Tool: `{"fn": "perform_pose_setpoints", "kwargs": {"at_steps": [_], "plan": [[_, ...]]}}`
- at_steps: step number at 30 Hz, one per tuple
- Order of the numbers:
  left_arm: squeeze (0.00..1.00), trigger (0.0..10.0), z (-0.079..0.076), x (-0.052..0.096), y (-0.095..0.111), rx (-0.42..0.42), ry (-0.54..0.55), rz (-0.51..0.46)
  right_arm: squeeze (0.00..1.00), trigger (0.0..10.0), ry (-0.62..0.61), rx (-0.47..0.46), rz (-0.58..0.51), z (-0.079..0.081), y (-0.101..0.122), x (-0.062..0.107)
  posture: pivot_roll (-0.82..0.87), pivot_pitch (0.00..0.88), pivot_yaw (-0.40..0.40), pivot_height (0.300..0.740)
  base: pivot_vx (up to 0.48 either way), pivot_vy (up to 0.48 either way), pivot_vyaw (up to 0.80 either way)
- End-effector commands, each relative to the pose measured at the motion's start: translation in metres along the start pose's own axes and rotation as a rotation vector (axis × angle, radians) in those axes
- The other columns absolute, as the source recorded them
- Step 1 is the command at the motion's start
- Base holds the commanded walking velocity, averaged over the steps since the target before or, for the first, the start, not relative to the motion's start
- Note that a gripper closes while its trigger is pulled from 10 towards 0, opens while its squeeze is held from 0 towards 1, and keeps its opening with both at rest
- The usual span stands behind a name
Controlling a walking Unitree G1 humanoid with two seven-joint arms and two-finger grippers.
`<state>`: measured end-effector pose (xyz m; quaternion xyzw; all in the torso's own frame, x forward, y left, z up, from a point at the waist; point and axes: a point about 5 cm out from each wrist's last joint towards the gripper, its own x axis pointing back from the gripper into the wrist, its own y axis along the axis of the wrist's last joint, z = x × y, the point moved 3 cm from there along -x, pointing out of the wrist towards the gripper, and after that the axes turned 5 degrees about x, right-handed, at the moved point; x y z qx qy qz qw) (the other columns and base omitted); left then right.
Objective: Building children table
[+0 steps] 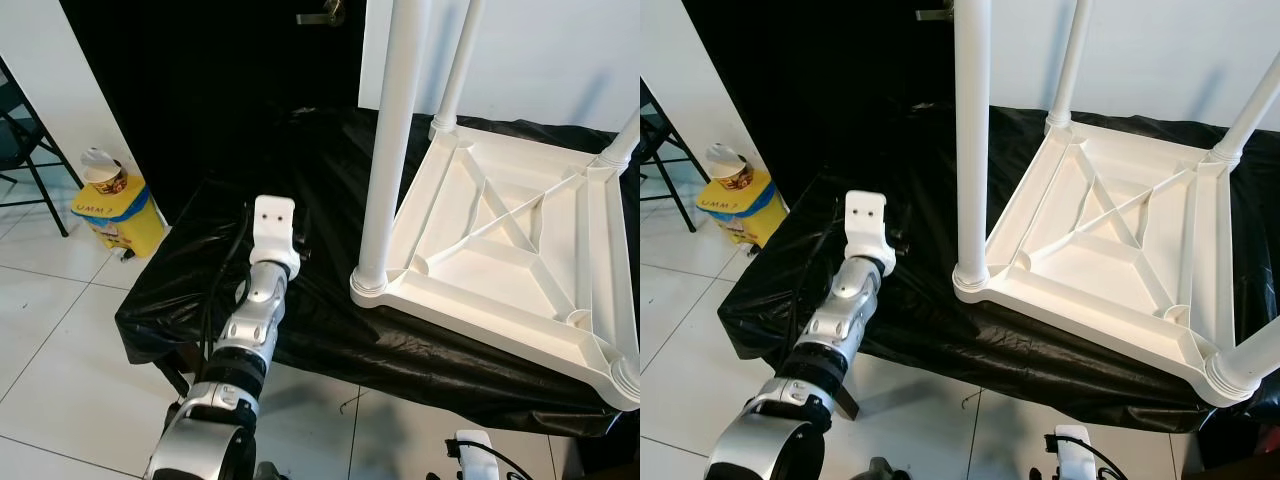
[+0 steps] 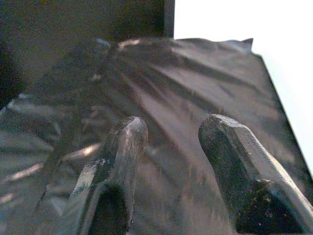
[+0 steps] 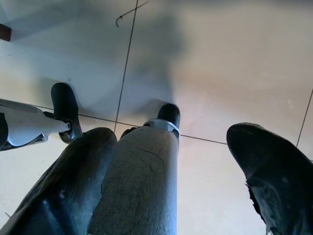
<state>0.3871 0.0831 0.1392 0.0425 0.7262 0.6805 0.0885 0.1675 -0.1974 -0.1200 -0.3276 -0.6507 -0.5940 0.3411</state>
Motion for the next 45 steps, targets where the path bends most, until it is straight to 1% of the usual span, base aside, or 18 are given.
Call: {"fn": "perform_pose_setpoints", "kwargs": {"at_steps": [1, 2, 4, 6, 10, 11, 16, 22, 24, 27, 29, 34, 35, 37, 38, 39, 41, 45], "plan": [[0.00, 10.0, 0.000, 0.003, -0.007, -0.007, 0.001, 0.013, 0.25, 10.0, 0.001, -0.001, 0.034, 0.001, -0.010, 0.002, 0.02, 0.000, -0.007, 0.740, 0.000, 0.000, 0.00], [0.00, 10.0, 0.000, 0.003, -0.007, -0.007, 0.001, 0.013, 0.25, 10.0, 0.001, -0.001, 0.034, 0.001, -0.010, 0.002, 0.02, 0.000, -0.007, 0.740, 0.000, 0.000, 0.00], [0.00, 10.0, -0.003, 0.004, -0.008, -0.003, -0.005, 0.017, 0.20, 10.0, -0.001, 0.005, 0.041, 0.000, -0.010, 0.002, 0.03, 0.000, -0.008, 0.740, 0.000, 0.000, 0.00], [0.00, 10.0, -0.004, 0.004, -0.008, -0.003, -0.007, 0.016, 0.18, 10.0, -0.003, 0.004, 0.043, 0.000, -0.011, 0.002, 0.03, 0.000, -0.009, 0.740, 0.000, 0.000, 0.00], [0.00, 10.0, -0.005, 0.004, -0.007, -0.002, -0.008, 0.015, 0.18, 10.0, -0.003, 0.004, 0.045, 0.000, -0.011, 0.002, 0.03, 0.000, -0.013, 0.740, 0.000, 0.000, 0.00], [0.00, 10.0, -0.006, 0.004, -0.007, -0.003, -0.009, 0.014, 0.14, 10.0, -0.003, 0.007, 0.046, -0.001, -0.011, 0.002, 0.03, 0.000, -0.015, 0.740, 0.000, 0.000, 0.00], [0.00, 10.0, -0.006, 0.004, -0.007, 0.001, -0.006, 0.012, 0.14, 10.0, 0.001, 0.016, 0.048, -0.001, -0.011, 0.002, 0.04, 0.002, -0.020, 0.740, 0.000, 0.000, 0.00], [0.00, 10.0, 0.004, 0.007, -0.010, 0.002, 0.021, 0.014, 0.13, 10.0, 0.005, 0.019, 0.049, 0.000, -0.011, 0.002, 0.04, 0.006, -0.017, 0.740, 0.000, 0.000, 0.00], [0.00, 10.0, 0.015, 0.011, -0.015, -0.010, 0.046, 0.025, 0.14, 10.0, 0.006, 0.013, 0.049, 0.001, -0.011, 0.002, 0.04, 0.009, -0.016, 0.740, 0.000, 0.000, 0.00], [0.00, 10.0, 0.021, 0.012, -0.015, -0.017, 0.054, 0.025, 0.13, 10.0, 0.007, 0.008, 0.050, 0.002, -0.011, 0.001, 0.04, 0.014, -0.016, 0.740, 0.000, 0.000, 0.00], [0.00, 10.0, 0.021, 0.012, -0.014, -0.019, 0.054, 0.023, 0.14, 10.0, 0.007, 0.006, 0.050, 0.002, -0.011, 0.001, 0.04, 0.013, -0.015, 0.740, 0.000, 0.000, 0.00], [0.00, 10.0, 0.017, 0.009, -0.009, -0.017, 0.043, 0.007, 0.14, 10.0, 0.008, 0.002, 0.050, 0.003, -0.011, 0.001, 0.04, 0.013, -0.014, 0.740, 0.000, 0.000, 0.00], [0.00, 10.0, 0.011, 0.009, -0.010, -0.017, 0.024, 0.009, 0.14, 10.0, 0.008, 0.000, 0.050, 0.003, -0.011, 0.001, 0.04, 0.013, -0.011, 0.740, 0.000, 0.000, 0.00], [0.00, 10.0, 0.011, 0.009, -0.010, -0.017, 0.024, 0.009, 0.14, 10.0, 0.008, 0.000, 0.050, 0.003, -0.011, 0.001, 0.04, 0.013, -0.011, 0.740, 0.000, 0.000, 0.00], [0.00, 10.0, 0.008, 0.009, -0.010, -0.017, 0.010, 0.011, 0.14, 10.0, 0.008, -0.001, 0.050, 0.003, -0.011, 0.001, 0.04, 0.013, -0.011, 0.740, 0.000, 0.000, 0.00], [0.00, 10.0, 0.008, 0.009, -0.010, -0.017, 0.010, 0.011, 0.14, 10.0, 0.008, -0.001, 0.050, 0.003, -0.011, 0.001, 0.04, 0.013, -0.011, 0.740, 0.000, 0.000, 0.00], [0.00, 10.0, -0.003, 0.011, -0.012, -0.011, -0.051, 0.010, 0.14, 10.0, 0.007, -0.005, 0.050, 0.003, -0.011, 0.001, 0.04, 0.011, -0.010, 0.740, 0.000, 0.000, 0.00], [0.00, 10.0, -0.003, 0.011, -0.012, -0.011, -0.051, 0.010, 0.14, 10.0, 0.007, -0.005, 0.050, 0.003, -0.011, 0.001, 0.04, 0.011, -0.010, 0.740, 0.000, 0.000, 0.00]]}}
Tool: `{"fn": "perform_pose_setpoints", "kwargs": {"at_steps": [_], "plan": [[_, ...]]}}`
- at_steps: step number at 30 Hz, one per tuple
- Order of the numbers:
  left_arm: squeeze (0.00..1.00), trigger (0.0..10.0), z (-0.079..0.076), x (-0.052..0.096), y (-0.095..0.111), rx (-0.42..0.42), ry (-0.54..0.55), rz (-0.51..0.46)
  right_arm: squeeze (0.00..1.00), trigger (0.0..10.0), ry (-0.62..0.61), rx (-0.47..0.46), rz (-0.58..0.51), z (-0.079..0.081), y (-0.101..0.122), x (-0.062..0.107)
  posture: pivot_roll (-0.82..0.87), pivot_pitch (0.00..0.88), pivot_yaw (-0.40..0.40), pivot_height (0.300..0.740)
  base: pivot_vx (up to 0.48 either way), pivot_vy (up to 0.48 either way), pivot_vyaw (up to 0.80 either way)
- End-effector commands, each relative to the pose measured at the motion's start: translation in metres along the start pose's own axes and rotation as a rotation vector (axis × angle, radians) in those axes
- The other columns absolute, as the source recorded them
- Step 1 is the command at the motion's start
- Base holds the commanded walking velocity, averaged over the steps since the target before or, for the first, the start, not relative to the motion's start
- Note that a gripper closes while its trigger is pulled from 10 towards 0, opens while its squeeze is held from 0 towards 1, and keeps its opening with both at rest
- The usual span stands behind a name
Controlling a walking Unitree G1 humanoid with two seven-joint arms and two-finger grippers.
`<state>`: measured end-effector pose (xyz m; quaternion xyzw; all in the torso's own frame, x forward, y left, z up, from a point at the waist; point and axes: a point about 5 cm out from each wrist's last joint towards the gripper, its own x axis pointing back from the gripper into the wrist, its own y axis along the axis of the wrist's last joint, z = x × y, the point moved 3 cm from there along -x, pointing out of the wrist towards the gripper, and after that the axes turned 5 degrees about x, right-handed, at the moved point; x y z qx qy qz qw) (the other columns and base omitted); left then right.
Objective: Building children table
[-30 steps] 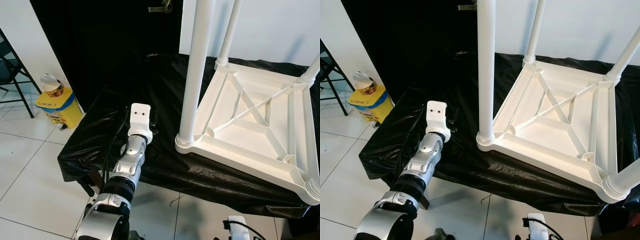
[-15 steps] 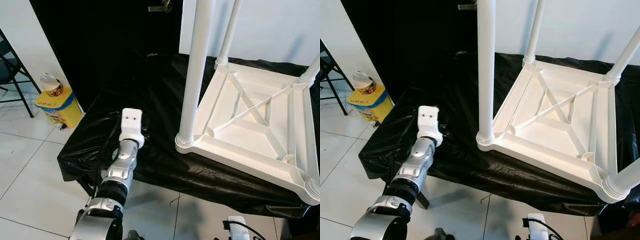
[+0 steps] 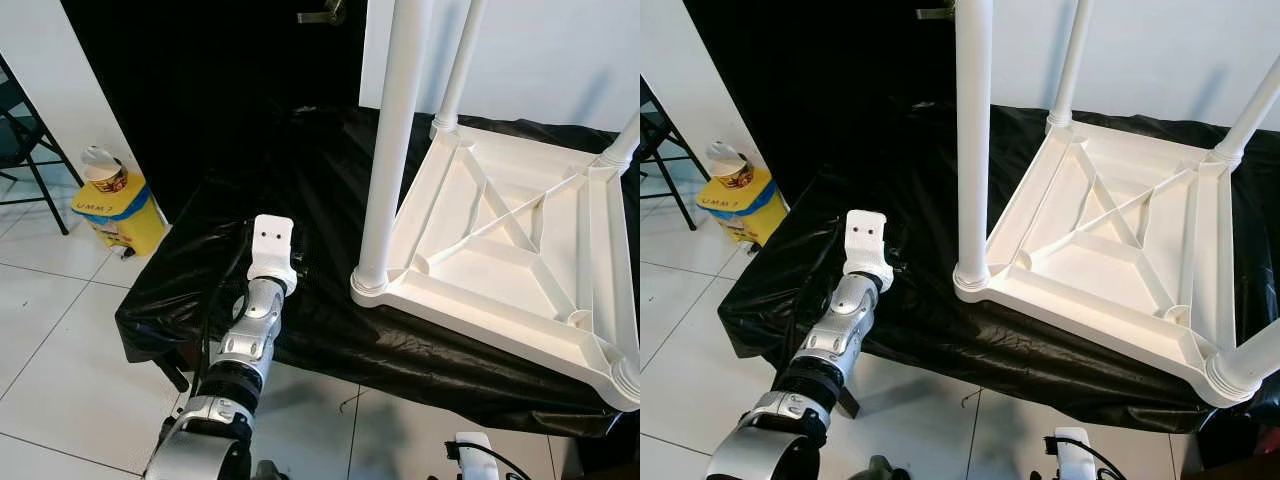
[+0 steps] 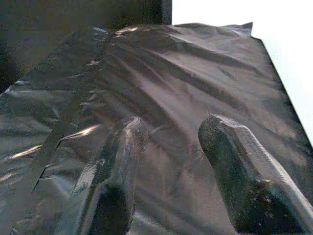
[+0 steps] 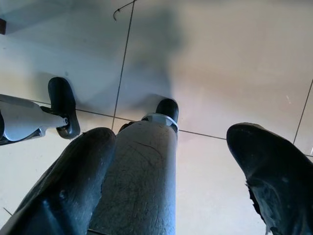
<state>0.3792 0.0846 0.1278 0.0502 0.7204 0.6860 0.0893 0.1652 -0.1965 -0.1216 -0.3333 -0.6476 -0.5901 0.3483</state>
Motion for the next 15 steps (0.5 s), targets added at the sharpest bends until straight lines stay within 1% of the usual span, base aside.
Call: {"fn": "perform_pose_setpoints", "kwargs": {"at_steps": [1, 4, 6, 7, 8, 9, 10, 11, 13, 14, 15], "plan": [[0.00, 10.0, -0.003, 0.002, -0.001, 0.004, -0.038, -0.002, 0.14, 10.0, 0.004, -0.007, 0.029, 0.002, -0.008, 0.001, 0.04, 0.011, -0.010, 0.740, 0.000, 0.000, 0.00], [0.00, 10.0, -0.003, 0.002, -0.001, 0.004, -0.038, -0.002, 0.14, 10.0, 0.004, -0.007, 0.029, 0.002, -0.008, 0.001, 0.04, 0.011, -0.010, 0.740, 0.000, 0.000, 0.00], [0.00, 10.0, -0.006, 0.002, 0.000, 0.001, -0.059, -0.008, 0.14, 10.0, 0.004, -0.008, 0.029, 0.002, -0.008, 0.001, 0.04, 0.010, -0.011, 0.740, 0.000, 0.000, 0.00], [0.00, 10.0, -0.024, 0.008, 0.002, -0.014, -0.223, -0.030, 0.14, 10.0, 0.003, -0.007, 0.029, 0.001, -0.008, 0.001, 0.04, 0.012, -0.013, 0.740, 0.000, 0.000, 0.00], [0.00, 10.0, -0.037, 0.014, 0.004, -0.027, -0.342, -0.043, 0.14, 10.0, 0.003, -0.006, 0.029, 0.001, -0.008, 0.001, 0.04, 0.013, -0.013, 0.740, 0.000, 0.000, 0.00], [0.00, 10.0, -0.049, 0.021, 0.003, -0.063, -0.459, -0.051, 0.14, 10.0, 0.003, -0.006, 0.029, 0.000, -0.008, 0.001, 0.04, 0.013, -0.013, 0.740, 0.000, 0.000, 0.00], [0.00, 10.0, -0.049, 0.021, 0.003, -0.063, -0.459, -0.051, 0.14, 10.0, 0.003, -0.006, 0.029, 0.000, -0.008, 0.001, 0.04, 0.013, -0.013, 0.740, 0.000, 0.000, 0.00], [0.00, 10.0, -0.057, 0.027, 0.001, -0.092, -0.541, -0.051, 0.14, 10.0, 0.003, -0.006, 0.029, 0.000, -0.007, 0.001, 0.04, 0.013, -0.013, 0.740, 0.000, 0.000, 0.00], [0.00, 10.0, -0.057, 0.027, 0.001, -0.092, -0.541, -0.051, 0.14, 10.0, 0.003, -0.006, 0.029, 0.000, -0.007, 0.001, 0.04, 0.013, -0.013, 0.740, 0.000, 0.000, 0.00], [0.00, 10.0, -0.060, 0.032, -0.001, -0.142, -0.597, -0.049, 0.14, 10.0, 0.003, -0.006, 0.029, 0.001, -0.008, 0.001, 0.04, 0.013, -0.013, 0.740, 0.000, 0.000, 0.00], [0.00, 10.0, -0.063, 0.037, -0.004, -0.165, -0.652, -0.041, 0.13, 10.0, 0.004, -0.007, 0.030, 0.001, -0.008, 0.001, 0.04, 0.013, -0.013, 0.740, 0.000, 0.000, 0.00]]}}
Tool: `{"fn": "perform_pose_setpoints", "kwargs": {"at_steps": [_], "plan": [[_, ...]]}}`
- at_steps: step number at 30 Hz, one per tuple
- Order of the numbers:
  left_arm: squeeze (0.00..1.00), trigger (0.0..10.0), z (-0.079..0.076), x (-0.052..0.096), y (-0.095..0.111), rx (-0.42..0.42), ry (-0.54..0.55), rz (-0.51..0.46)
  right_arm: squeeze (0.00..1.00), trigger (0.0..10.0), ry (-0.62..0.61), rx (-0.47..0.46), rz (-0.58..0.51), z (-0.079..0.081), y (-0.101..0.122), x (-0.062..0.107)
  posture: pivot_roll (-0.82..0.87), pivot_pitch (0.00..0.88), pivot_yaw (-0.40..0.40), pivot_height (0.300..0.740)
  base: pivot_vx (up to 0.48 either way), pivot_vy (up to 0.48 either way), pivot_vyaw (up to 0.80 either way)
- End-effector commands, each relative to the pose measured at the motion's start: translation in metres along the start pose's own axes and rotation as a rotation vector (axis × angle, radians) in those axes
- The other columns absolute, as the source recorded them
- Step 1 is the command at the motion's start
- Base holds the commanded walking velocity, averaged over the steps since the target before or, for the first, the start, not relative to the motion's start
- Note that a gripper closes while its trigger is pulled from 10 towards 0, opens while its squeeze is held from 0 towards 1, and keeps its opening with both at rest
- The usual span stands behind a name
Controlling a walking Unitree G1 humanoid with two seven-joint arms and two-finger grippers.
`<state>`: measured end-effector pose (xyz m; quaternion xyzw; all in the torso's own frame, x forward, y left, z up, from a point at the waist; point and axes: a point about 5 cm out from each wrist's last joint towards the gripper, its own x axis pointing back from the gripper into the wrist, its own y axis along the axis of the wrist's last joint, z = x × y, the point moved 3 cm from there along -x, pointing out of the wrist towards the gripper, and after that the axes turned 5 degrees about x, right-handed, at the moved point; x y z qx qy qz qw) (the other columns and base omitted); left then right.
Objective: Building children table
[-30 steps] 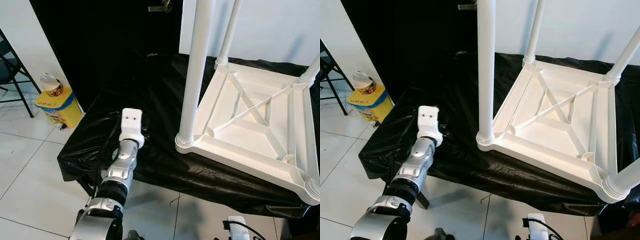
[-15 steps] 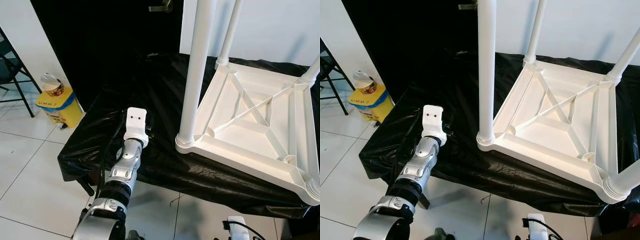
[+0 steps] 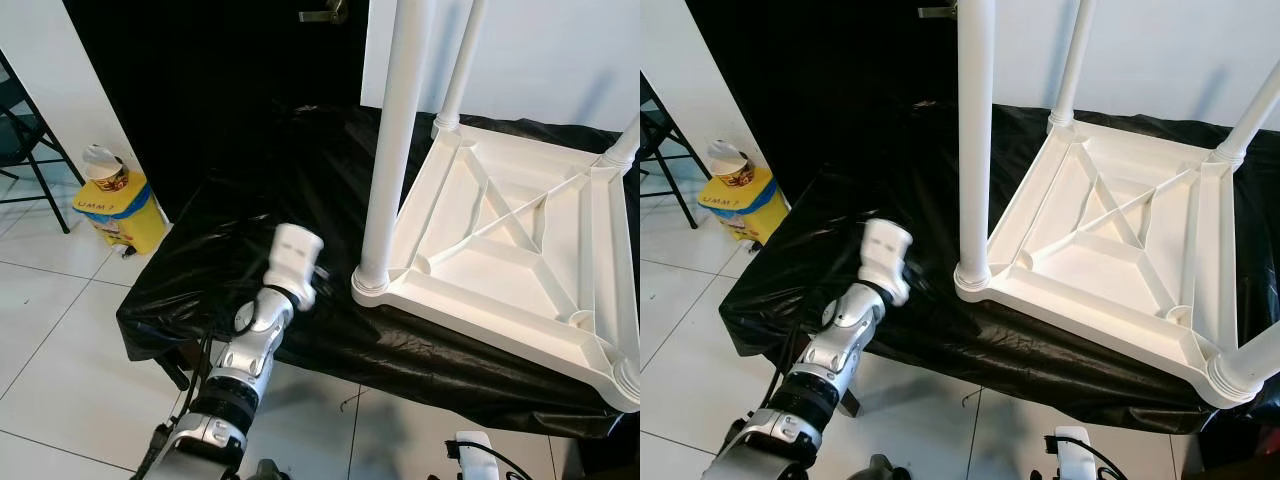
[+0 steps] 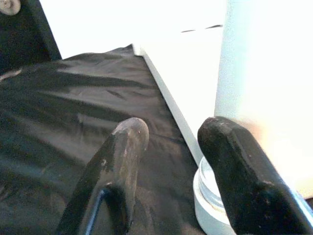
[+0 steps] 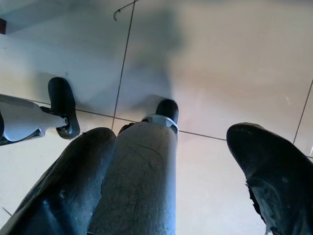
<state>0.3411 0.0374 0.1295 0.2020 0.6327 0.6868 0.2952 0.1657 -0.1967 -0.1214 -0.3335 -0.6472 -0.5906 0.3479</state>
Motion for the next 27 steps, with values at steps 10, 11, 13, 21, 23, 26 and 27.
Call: {"fn": "perform_pose_setpoints", "kwargs": {"at_steps": [10, 11, 13, 21, 23, 26, 27], "plan": [[0.00, 10.0, -0.025, 0.014, -0.013, -0.095, -0.274, 0.076, 0.13, 10.0, 0.003, -0.013, 0.030, 0.001, -0.008, 0.001, 0.04, 0.016, -0.012, 0.740, 0.000, 0.000, 0.00], [0.00, 10.0, -0.025, 0.014, -0.013, -0.095, -0.274, 0.076, 0.13, 10.0, 0.003, -0.013, 0.030, 0.001, -0.008, 0.001, 0.04, 0.016, -0.012, 0.740, 0.000, 0.000, 0.00], [0.00, 10.0, -0.025, 0.015, -0.013, -0.092, -0.279, 0.075, 0.13, 10.0, 0.003, -0.013, 0.031, 0.001, -0.008, 0.001, 0.04, 0.016, -0.012, 0.740, 0.000, 0.000, 0.00], [0.93, 10.0, -0.016, 0.027, -0.013, -0.008, -0.351, 0.112, 0.13, 10.0, 0.003, -0.012, 0.029, 0.000, -0.008, 0.001, 0.04, 0.011, -0.014, 0.740, 0.000, 0.000, 0.00], [1.00, 10.0, -0.016, 0.027, -0.011, 0.021, -0.362, 0.108, 0.13, 10.0, 0.003, -0.010, 0.027, -0.001, -0.007, 0.001, 0.04, 0.010, -0.016, 0.740, 0.000, 0.000, 0.00], [1.00, 10.0, -0.015, 0.027, -0.010, 0.010, -0.354, 0.103, 0.13, 10.0, 0.004, -0.008, 0.027, 0.000, -0.007, 0.001, 0.04, 0.010, -0.017, 0.740, 0.000, 0.000, 0.00], [1.00, 10.0, -0.015, 0.027, -0.009, 0.003, -0.353, 0.099, 0.13, 10.0, 0.004, -0.007, 0.027, 0.000, -0.007, 0.001, 0.04, 0.009, -0.018, 0.740, 0.000, 0.000, 0.00]]}}
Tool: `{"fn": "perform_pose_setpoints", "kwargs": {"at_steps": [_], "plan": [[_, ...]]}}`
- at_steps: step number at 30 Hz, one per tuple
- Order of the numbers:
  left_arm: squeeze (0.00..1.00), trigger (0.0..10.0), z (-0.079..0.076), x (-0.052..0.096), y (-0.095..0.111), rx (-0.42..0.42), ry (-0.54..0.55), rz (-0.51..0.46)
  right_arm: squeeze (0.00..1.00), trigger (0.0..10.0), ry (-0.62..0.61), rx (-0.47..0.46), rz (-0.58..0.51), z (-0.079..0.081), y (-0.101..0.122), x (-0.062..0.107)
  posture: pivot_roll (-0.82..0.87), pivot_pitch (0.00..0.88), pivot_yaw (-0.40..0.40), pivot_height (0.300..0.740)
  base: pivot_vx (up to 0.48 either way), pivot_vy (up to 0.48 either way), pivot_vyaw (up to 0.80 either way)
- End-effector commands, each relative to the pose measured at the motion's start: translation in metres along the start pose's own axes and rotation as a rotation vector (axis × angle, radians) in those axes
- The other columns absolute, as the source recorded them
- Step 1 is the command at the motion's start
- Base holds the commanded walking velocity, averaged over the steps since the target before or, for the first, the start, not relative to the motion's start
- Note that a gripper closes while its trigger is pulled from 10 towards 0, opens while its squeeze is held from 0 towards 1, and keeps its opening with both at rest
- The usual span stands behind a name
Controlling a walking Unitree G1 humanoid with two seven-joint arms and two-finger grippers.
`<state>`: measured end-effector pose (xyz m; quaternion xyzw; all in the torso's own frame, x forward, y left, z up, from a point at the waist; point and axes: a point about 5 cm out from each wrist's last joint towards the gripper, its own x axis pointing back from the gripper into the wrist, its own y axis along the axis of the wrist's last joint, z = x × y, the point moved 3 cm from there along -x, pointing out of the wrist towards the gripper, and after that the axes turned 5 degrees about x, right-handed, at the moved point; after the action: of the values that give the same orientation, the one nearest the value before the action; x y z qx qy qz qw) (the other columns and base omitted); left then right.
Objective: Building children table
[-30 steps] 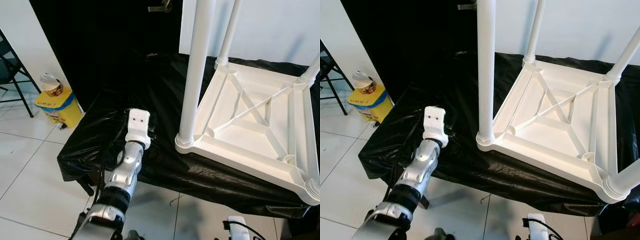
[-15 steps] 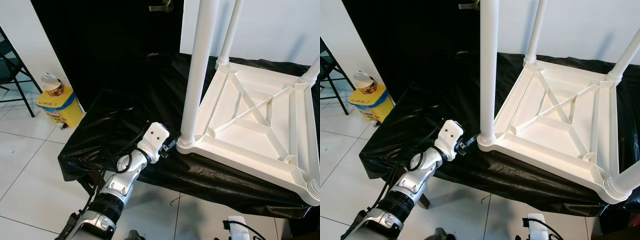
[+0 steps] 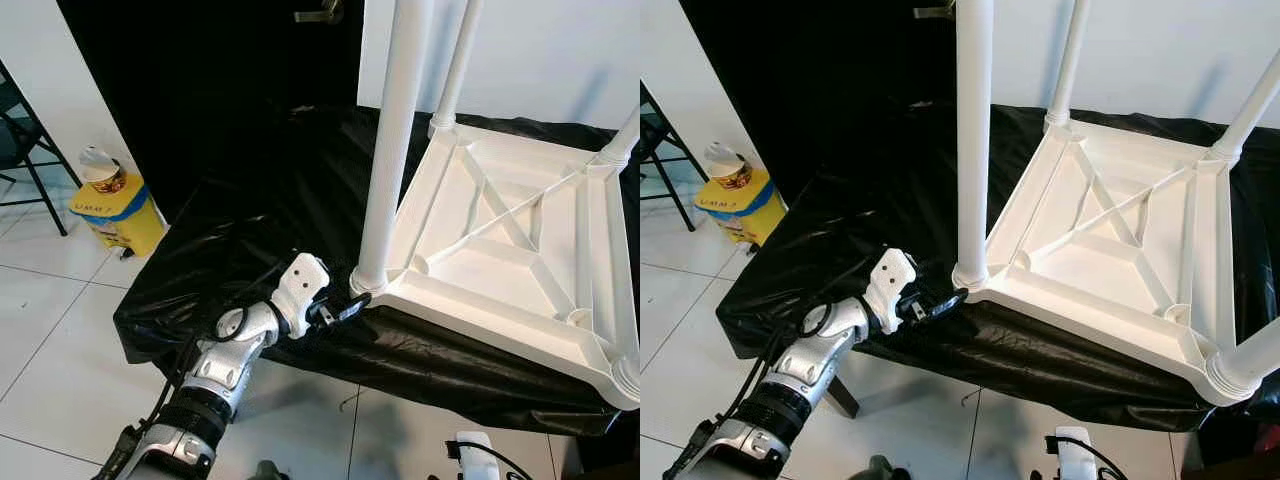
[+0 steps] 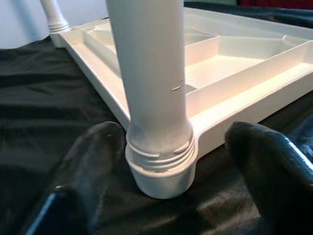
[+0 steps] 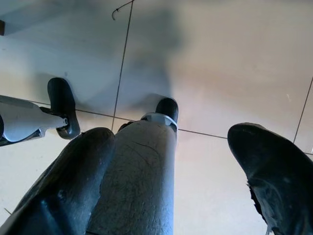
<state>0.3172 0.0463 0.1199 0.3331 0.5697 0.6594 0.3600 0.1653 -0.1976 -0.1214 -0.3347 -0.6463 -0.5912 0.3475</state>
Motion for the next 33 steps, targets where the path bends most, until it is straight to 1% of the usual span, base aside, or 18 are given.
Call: {"fn": "perform_pose_setpoints", "kwargs": {"at_steps": [1, 4, 9, 10, 12, 13, 15, 19, 20, 21, 25, 28, 31, 33], "plan": [[1.00, 10.0, -0.005, 0.000, -0.002, 0.004, -0.043, 0.010, 0.13, 10.0, 0.006, -0.002, 0.025, 0.001, -0.006, 0.001, 0.04, 0.008, -0.018, 0.740, 0.000, 0.000, 0.00], [1.00, 10.0, -0.004, 0.000, -0.001, 0.011, -0.054, 0.007, 0.13, 10.0, 0.007, 0.002, 0.025, 0.002, -0.006, 0.001, 0.04, 0.006, -0.018, 0.740, 0.000, 0.000, 0.00], [1.00, 10.0, -0.001, 0.000, 0.002, -0.011, -0.038, 0.009, 0.13, 10.0, 0.008, 0.006, 0.026, 0.003, -0.005, 0.000, 0.04, 0.001, -0.018, 0.740, 0.000, 0.000, 0.00], [0.83, 10.0, 0.001, 0.000, 0.002, -0.025, -0.029, 0.011, 0.13, 10.0, 0.008, 0.007, 0.026, 0.003, -0.005, 0.000, 0.04, 0.000, -0.018, 0.740, 0.000, 0.000, 0.00], [0.83, 10.0, 0.002, -0.001, 0.002, -0.034, -0.022, 0.012, 0.13, 10.0, 0.009, 0.008, 0.026, 0.003, -0.005, 0.000, 0.04, 0.000, -0.018, 0.740, 0.000, 0.000, 0.00], [0.00, 10.0, 0.003, -0.002, 0.002, -0.051, -0.013, 0.018, 0.14, 10.0, 0.009, 0.008, 0.027, 0.003, -0.006, 0.000, 0.04, 0.000, -0.018, 0.740, 0.000, 0.000, 0.00], [0.00, 10.0, 0.003, -0.004, 0.001, -0.067, -0.013, 0.026, 0.13, 10.0, 0.009, 0.010, 0.027, 0.003, -0.006, 0.000, 0.04, 0.000, -0.019, 0.740, 0.000, 0.000, 0.00], [0.00, 10.0, 0.001, -0.009, 0.003, -0.073, -0.022, 0.024, 0.13, 10.0, 0.009, 0.013, 0.028, 0.003, -0.006, 0.000, 0.04, 0.000, -0.019, 0.740, 0.000, 0.000, 0.00], [0.00, 10.0, 0.000, -0.015, 0.004, -0.073, -0.026, 0.021, 0.14, 10.0, 0.010, 0.017, 0.028, 0.004, -0.005, 0.000, 0.03, 0.000, -0.018, 0.740, 0.000, 0.000, 0.00], [0.00, 10.0, 0.000, -0.018, 0.005, -0.075, -0.028, 0.018, 0.13, 10.0, 0.010, 0.018, 0.028, 0.004, -0.005, 0.000, 0.03, 0.000, -0.018, 0.740, 0.000, 0.000, 0.00], [0.00, 10.0, -0.001, -0.023, 0.006, -0.079, -0.029, 0.018, 0.13, 10.0, 0.010, 0.018, 0.028, 0.004, -0.005, 0.000, 0.03, 0.000, -0.015, 0.740, 0.000, 0.000, 0.00], [0.00, 10.0, -0.005, -0.032, 0.004, -0.071, -0.051, 0.025, 0.14, 10.0, 0.008, 0.015, 0.028, 0.003, -0.006, 0.000, 0.03, 0.000, -0.013, 0.740, 0.000, 0.000, 0.00], [0.00, 10.0, -0.006, -0.034, 0.003, -0.075, -0.056, 0.034, 0.13, 10.0, 0.007, 0.014, 0.028, 0.003, -0.006, 0.000, 0.02, 0.000, -0.011, 0.740, 0.000, 0.000, 0.00], [0.00, 10.0, -0.006, -0.039, 0.001, -0.073, -0.058, 0.047, 0.14, 10.0, 0.006, 0.011, 0.028, 0.003, -0.006, 0.000, 0.02, 0.000, -0.009, 0.740, 0.000, 0.000, 0.00]]}}
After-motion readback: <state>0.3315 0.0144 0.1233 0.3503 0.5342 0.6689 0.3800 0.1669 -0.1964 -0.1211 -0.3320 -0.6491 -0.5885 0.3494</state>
